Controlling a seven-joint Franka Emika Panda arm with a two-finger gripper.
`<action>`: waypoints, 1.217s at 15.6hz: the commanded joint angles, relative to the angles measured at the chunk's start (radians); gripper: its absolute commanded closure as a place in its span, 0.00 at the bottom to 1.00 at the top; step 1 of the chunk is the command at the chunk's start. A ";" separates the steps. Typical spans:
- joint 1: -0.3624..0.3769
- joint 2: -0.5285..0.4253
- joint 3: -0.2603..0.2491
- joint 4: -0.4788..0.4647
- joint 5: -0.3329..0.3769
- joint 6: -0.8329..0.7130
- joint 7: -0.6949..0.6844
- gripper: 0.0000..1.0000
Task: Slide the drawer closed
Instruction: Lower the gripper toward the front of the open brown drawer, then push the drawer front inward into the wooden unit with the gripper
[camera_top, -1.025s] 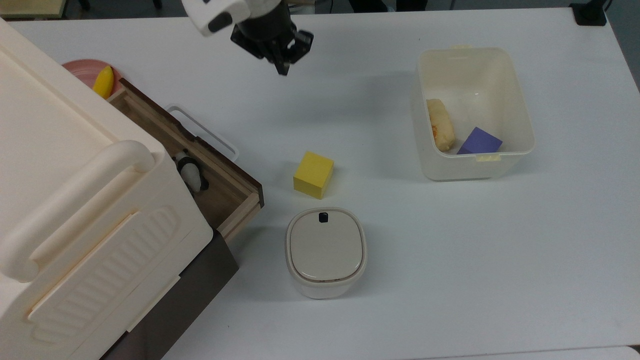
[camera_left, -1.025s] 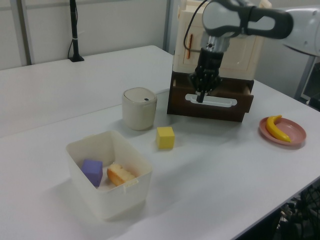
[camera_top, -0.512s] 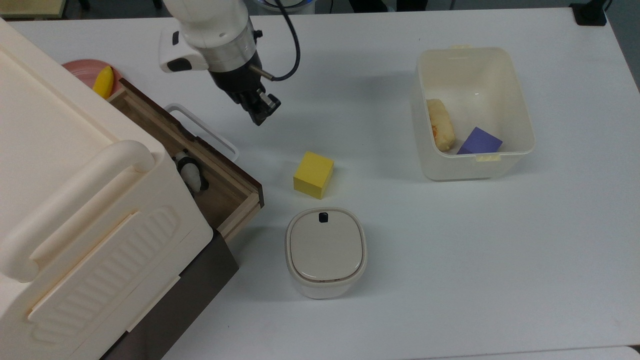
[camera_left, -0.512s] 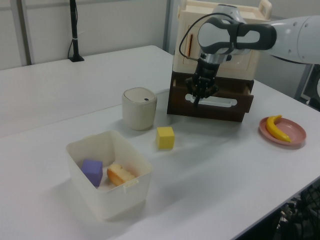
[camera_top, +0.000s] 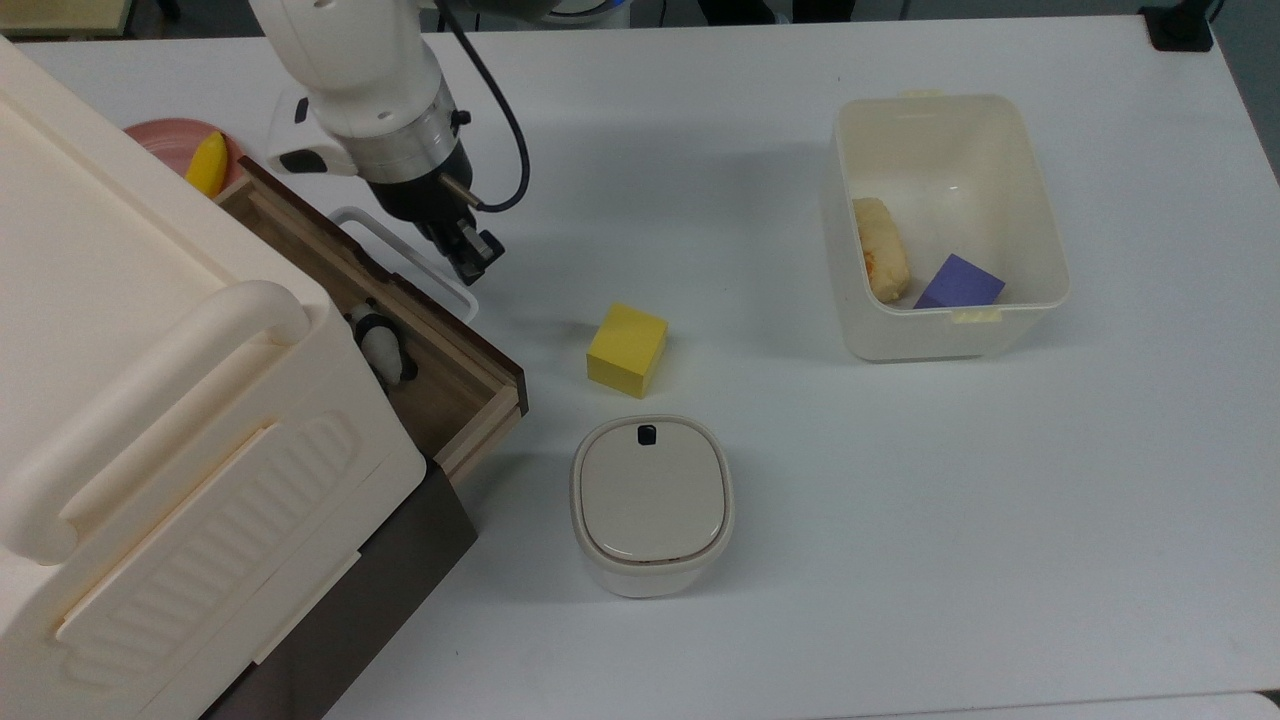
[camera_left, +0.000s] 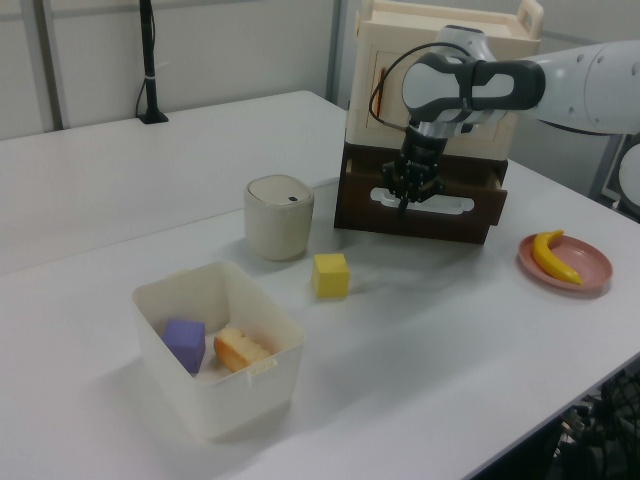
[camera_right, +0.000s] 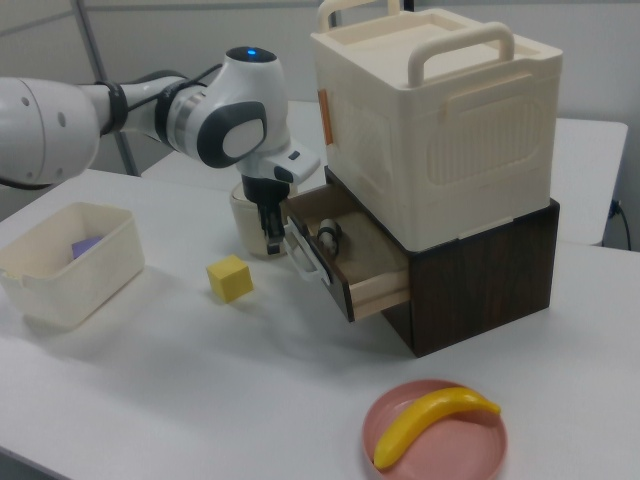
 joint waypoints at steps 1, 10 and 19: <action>-0.015 0.015 -0.007 -0.001 -0.014 0.073 0.014 1.00; -0.055 0.066 -0.010 0.046 -0.015 0.181 0.014 1.00; -0.089 0.107 -0.010 0.076 -0.015 0.332 0.012 1.00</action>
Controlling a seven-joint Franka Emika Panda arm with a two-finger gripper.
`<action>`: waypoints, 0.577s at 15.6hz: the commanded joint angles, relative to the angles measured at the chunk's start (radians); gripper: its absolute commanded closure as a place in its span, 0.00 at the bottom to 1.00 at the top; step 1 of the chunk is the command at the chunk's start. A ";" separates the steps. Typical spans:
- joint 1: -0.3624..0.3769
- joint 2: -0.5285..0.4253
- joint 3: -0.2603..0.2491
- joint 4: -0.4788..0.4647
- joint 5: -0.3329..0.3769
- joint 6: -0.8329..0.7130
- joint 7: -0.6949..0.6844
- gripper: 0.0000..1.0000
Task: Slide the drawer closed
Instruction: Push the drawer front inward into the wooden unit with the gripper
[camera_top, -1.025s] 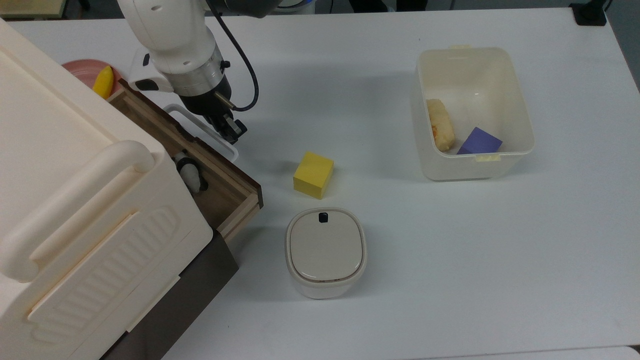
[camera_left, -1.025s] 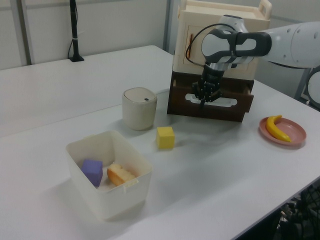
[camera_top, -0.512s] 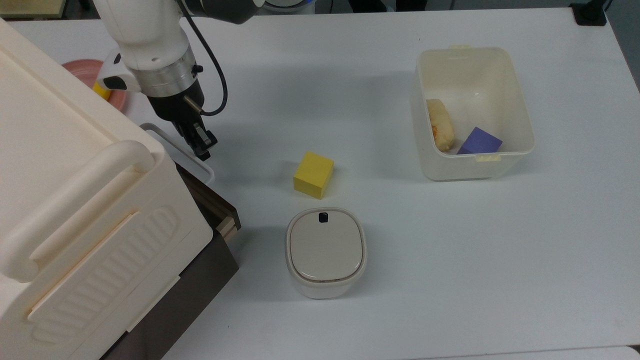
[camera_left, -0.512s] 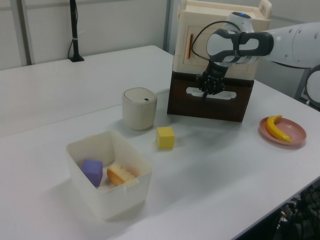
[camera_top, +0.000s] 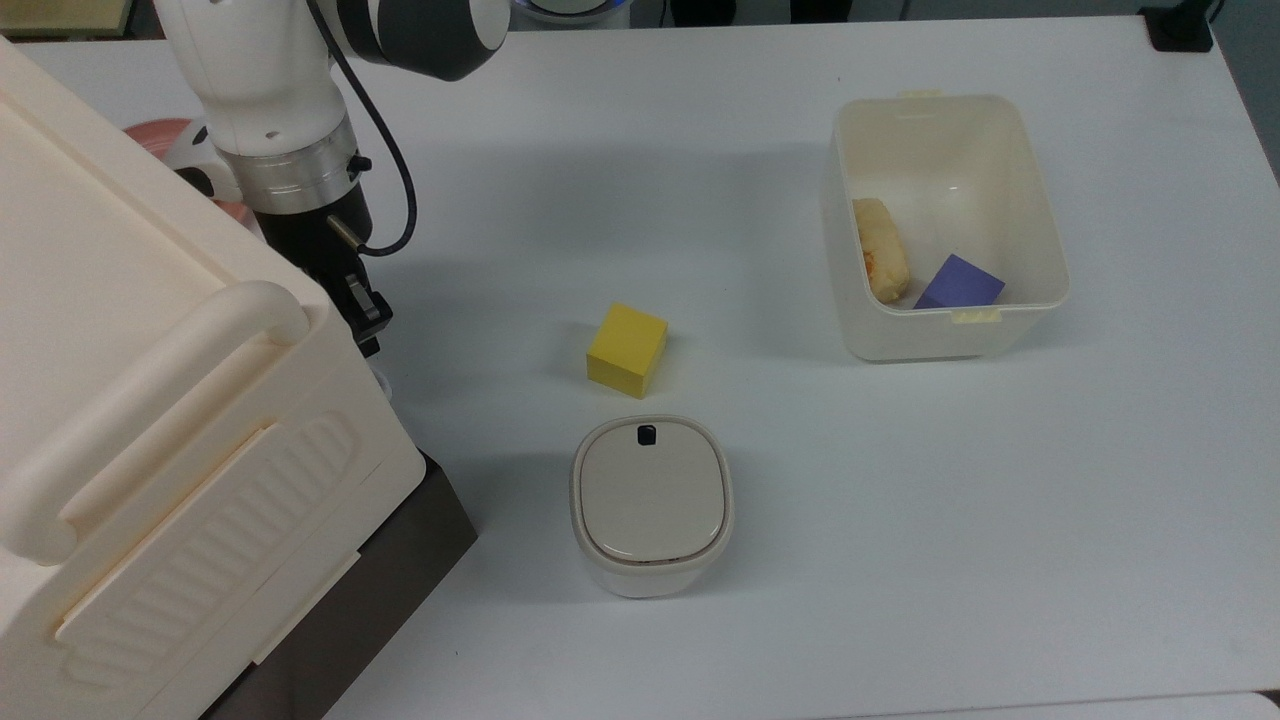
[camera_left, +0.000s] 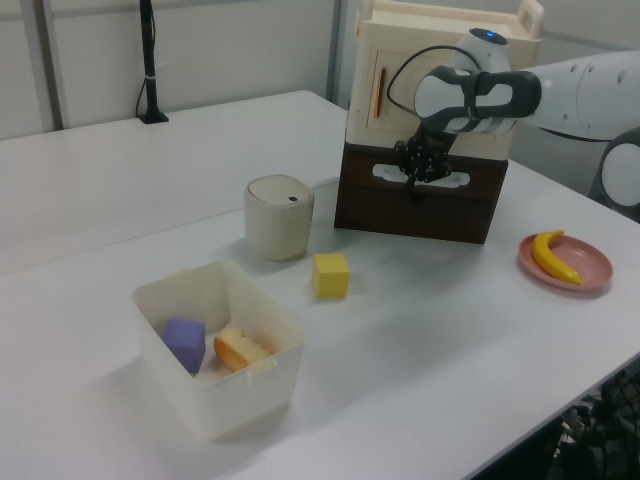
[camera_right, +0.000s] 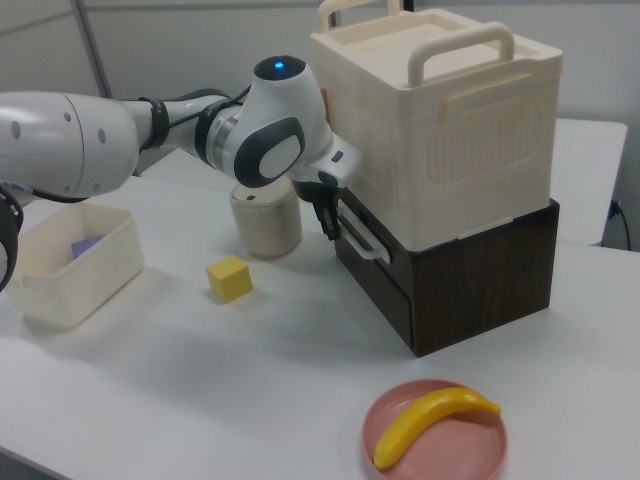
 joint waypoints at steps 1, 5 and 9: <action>-0.008 0.019 -0.008 0.019 -0.015 0.056 0.008 1.00; 0.013 -0.022 0.037 -0.013 -0.081 -0.045 -0.066 1.00; 0.070 -0.100 0.088 -0.018 -0.094 -0.203 -0.216 0.98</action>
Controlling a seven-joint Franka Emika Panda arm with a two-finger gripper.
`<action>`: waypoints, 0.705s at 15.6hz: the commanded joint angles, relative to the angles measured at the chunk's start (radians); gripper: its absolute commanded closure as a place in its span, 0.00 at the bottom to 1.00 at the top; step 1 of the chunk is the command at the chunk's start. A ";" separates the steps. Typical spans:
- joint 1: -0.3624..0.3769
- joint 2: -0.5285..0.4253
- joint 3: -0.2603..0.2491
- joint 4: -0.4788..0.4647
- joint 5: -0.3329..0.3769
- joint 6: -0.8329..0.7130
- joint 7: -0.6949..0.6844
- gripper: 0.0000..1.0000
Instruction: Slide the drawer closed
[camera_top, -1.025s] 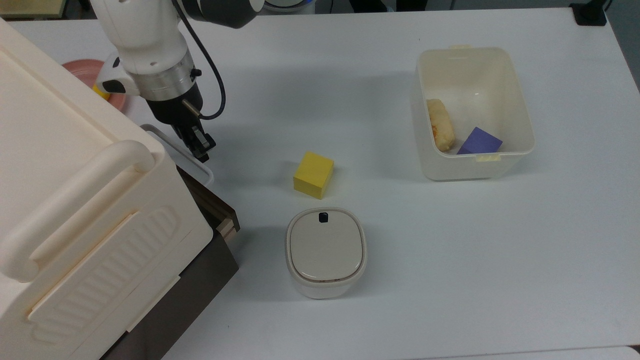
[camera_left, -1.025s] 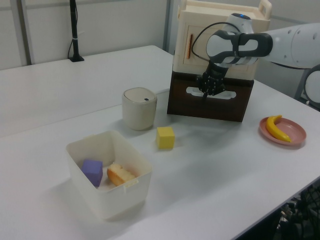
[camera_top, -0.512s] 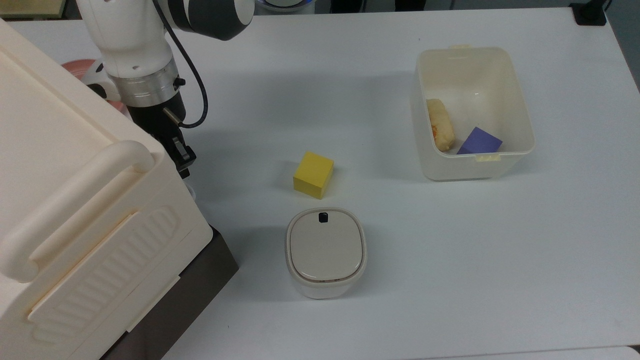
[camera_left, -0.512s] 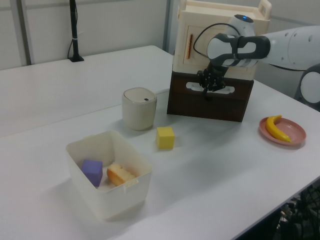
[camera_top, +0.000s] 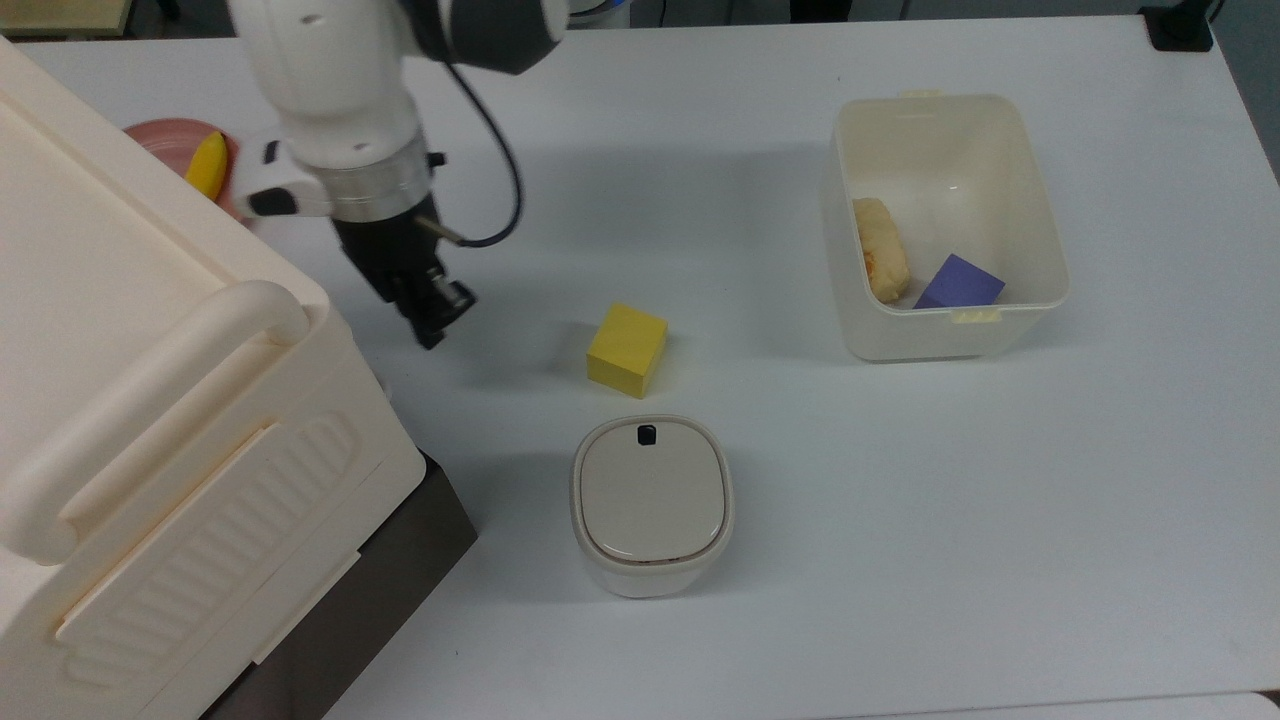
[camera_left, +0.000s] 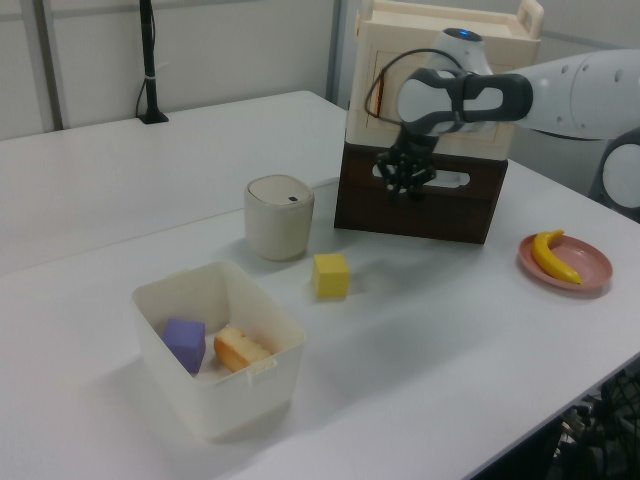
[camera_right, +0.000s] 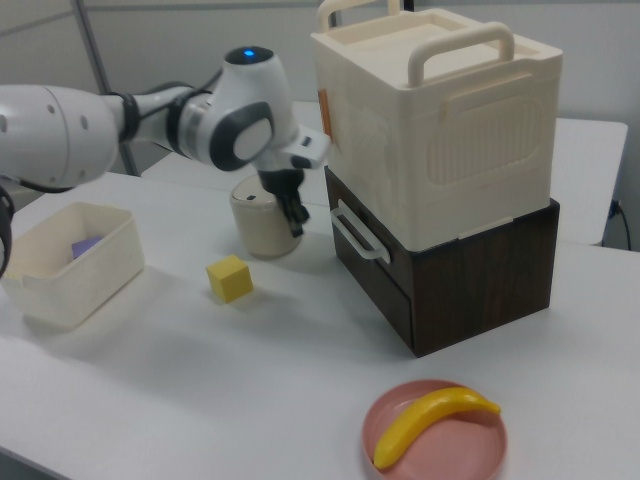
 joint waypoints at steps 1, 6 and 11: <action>0.061 -0.103 0.012 -0.027 -0.017 -0.127 -0.136 0.93; 0.087 -0.224 0.072 -0.039 -0.090 -0.343 -0.424 0.00; 0.095 -0.333 0.057 -0.074 -0.122 -0.358 -0.478 0.00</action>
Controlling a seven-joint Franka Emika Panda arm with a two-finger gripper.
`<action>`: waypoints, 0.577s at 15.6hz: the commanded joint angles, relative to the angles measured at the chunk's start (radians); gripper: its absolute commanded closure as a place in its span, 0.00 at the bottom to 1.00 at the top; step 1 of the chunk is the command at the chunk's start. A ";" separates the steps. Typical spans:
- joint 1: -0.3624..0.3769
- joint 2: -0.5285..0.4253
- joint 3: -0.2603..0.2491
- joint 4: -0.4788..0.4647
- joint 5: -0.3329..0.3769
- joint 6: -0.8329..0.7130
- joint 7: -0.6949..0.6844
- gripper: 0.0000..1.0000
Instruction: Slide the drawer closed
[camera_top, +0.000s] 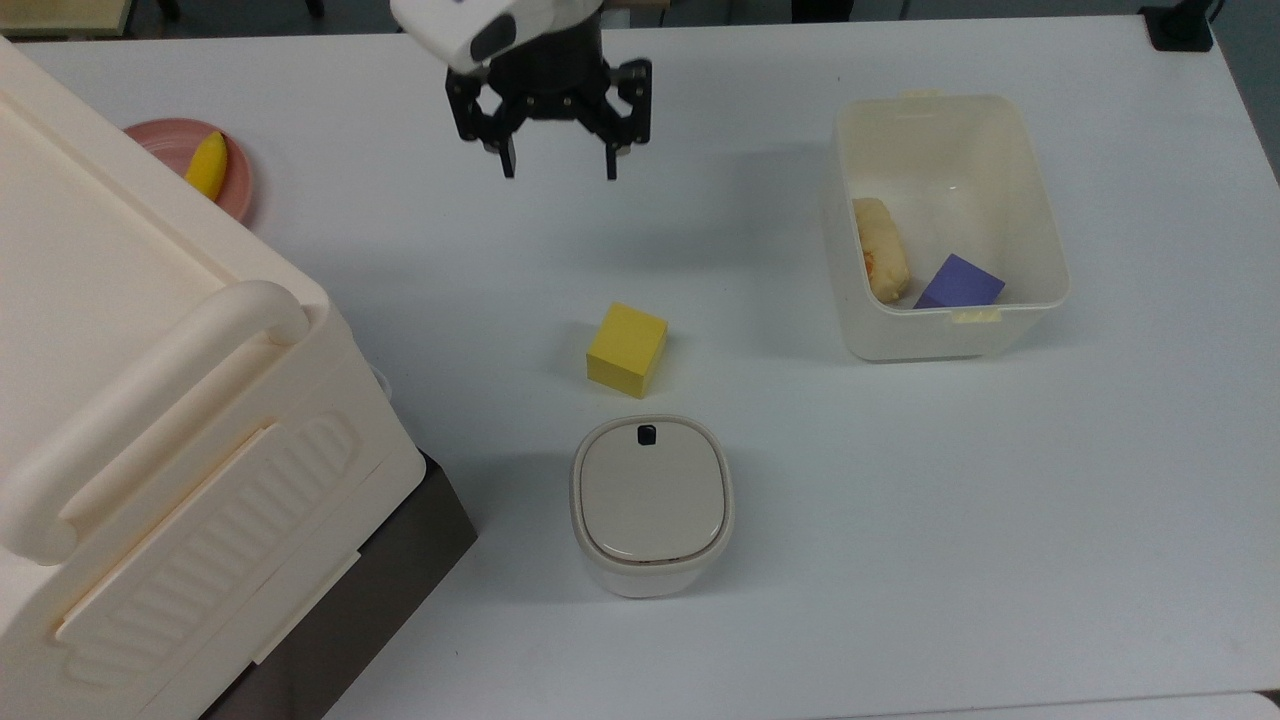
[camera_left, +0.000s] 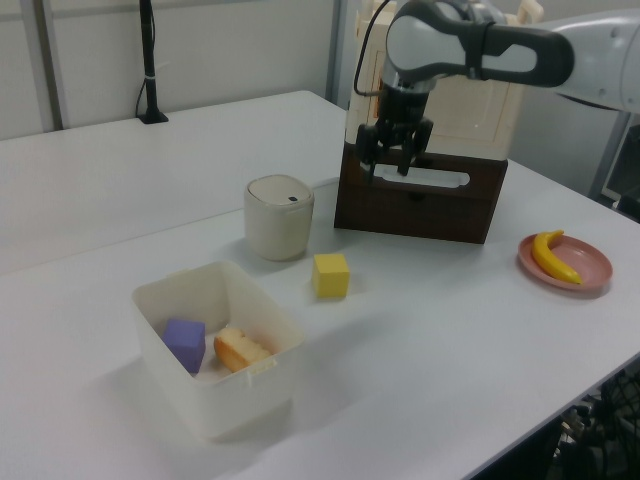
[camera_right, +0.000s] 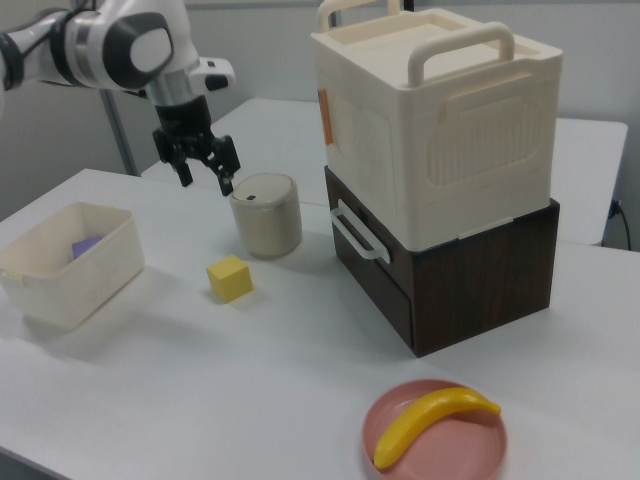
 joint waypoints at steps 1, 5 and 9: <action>-0.001 -0.125 -0.038 -0.085 -0.025 -0.011 -0.080 0.00; 0.013 -0.186 -0.108 -0.110 -0.015 -0.008 -0.082 0.00; 0.016 -0.200 -0.119 -0.114 0.001 -0.012 -0.077 0.00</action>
